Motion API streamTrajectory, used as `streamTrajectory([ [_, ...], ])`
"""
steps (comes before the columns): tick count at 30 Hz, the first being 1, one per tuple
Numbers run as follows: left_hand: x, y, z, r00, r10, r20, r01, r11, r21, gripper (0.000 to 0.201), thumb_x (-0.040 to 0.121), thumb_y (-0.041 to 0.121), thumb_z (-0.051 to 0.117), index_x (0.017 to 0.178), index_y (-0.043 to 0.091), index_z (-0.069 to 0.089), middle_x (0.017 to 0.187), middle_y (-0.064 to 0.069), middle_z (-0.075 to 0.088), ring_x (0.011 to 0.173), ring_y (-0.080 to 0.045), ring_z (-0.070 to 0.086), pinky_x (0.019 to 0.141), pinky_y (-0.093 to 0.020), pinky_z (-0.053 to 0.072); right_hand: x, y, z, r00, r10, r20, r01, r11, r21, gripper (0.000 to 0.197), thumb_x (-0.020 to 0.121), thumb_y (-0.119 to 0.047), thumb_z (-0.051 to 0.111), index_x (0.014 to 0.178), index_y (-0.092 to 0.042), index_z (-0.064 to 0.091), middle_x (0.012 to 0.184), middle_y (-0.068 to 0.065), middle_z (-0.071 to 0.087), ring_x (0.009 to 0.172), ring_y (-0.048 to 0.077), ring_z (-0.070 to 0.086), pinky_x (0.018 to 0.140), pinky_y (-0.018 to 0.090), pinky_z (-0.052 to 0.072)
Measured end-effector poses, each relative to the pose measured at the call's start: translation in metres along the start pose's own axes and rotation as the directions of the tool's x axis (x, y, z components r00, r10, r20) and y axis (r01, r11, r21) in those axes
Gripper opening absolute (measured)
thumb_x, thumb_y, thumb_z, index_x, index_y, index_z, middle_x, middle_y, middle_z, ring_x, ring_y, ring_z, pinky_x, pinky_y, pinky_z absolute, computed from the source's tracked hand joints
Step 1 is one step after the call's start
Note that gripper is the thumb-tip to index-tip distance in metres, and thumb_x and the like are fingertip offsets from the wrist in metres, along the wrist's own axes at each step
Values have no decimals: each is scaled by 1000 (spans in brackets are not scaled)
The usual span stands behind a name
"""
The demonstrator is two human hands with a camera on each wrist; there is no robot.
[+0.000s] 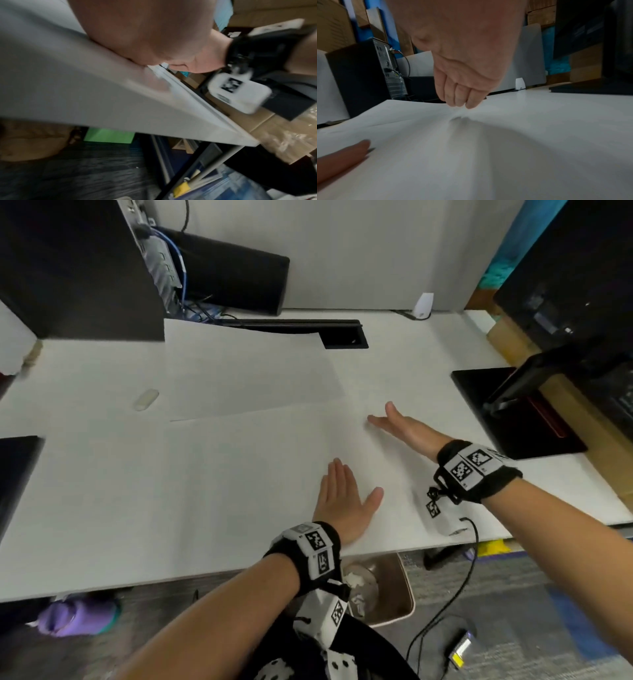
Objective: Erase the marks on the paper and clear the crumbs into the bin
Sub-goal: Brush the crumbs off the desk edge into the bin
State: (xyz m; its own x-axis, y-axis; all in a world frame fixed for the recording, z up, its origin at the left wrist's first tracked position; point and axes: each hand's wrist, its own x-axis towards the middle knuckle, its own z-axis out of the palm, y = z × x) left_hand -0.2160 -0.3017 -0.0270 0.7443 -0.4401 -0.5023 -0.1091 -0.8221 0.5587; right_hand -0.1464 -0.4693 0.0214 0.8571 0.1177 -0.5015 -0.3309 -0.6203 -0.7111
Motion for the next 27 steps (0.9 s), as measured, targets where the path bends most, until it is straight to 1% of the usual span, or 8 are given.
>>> streamTrajectory([
  [3, 2, 22, 6, 996, 76, 50, -60, 962, -265, 67, 100, 45, 12, 147, 5, -14, 155, -9, -24, 143, -16, -22, 114, -27, -15, 17, -3, -16, 1000, 30, -7, -30, 996, -80, 69, 94, -57, 1, 145, -22, 30, 156, -3, 24, 145, 13, 18, 118, 31, 5],
  [8, -8, -7, -15, 983, 87, -159, -163, 810, -563, 61, 101, 41, 21, 149, 14, -4, 158, 2, -13, 144, -7, -12, 114, -23, -11, 33, -10, -5, 989, 88, 115, -67, 982, -174, 66, 96, -54, 3, 150, -18, 12, 159, -3, 7, 146, 14, 4, 117, 35, 0],
  [13, -2, -60, -49, 918, -225, -325, 102, 929, -356, 63, 101, 40, 17, 149, 7, -7, 157, -6, -16, 145, -14, -17, 118, -30, -9, 22, 3, 39, 914, 18, 406, 157, 907, -392, 66, 96, -52, 1, 150, -15, -5, 157, -6, -13, 144, 9, -15, 111, 24, -10],
  [15, 5, -73, -54, 902, -307, -303, 231, 937, -264, 65, 100, 42, 16, 149, 3, -2, 158, -11, -13, 145, -20, -16, 119, -37, -5, 3, 14, 52, 840, -56, 540, 282, 895, -346, 98, 71, -80, -10, 149, -21, -8, 149, -18, -16, 137, -1, -19, 107, 20, -13],
  [17, 9, -69, -47, 913, -308, -268, 283, 950, -128, 66, 100, 44, 14, 149, 2, -1, 157, -14, -14, 145, -23, -17, 119, -39, -7, -15, 27, 56, 796, -108, 596, 326, 906, -270, 110, 58, -89, -11, 149, -28, 5, 149, -22, -8, 137, -4, -13, 110, 22, -14],
  [19, 11, -51, -33, 936, -262, -237, 254, 965, -63, 68, 99, 45, 12, 148, 3, -9, 156, -12, -21, 144, -21, -21, 116, -33, -13, -26, 36, 51, 838, -116, 534, 192, 977, -90, 90, 73, -78, -3, 144, -32, 28, 155, -15, 17, 141, -1, 9, 118, 30, -5],
  [22, 12, -12, -10, 982, -119, -149, 120, 993, 0, 71, 98, 47, 11, 146, 2, -14, 154, -12, -25, 143, -20, -23, 114, -31, -15, -20, 41, 24, 958, -190, 214, 119, 945, 306, 71, 83, -70, 13, 130, -32, 50, 145, -3, 43, 137, 6, 34, 121, 36, 7],
  [27, 8, 32, 15, 995, 79, 66, -65, 980, -187, 65, 100, 44, 12, 147, 6, -14, 155, -9, -24, 143, -16, -22, 112, -25, -14, 10, 33, -21, 997, -77, 32, 73, 993, 96, 65, 89, -67, 4, 132, -38, 43, 154, -7, 27, 145, 10, 14, 121, 38, 1],
])
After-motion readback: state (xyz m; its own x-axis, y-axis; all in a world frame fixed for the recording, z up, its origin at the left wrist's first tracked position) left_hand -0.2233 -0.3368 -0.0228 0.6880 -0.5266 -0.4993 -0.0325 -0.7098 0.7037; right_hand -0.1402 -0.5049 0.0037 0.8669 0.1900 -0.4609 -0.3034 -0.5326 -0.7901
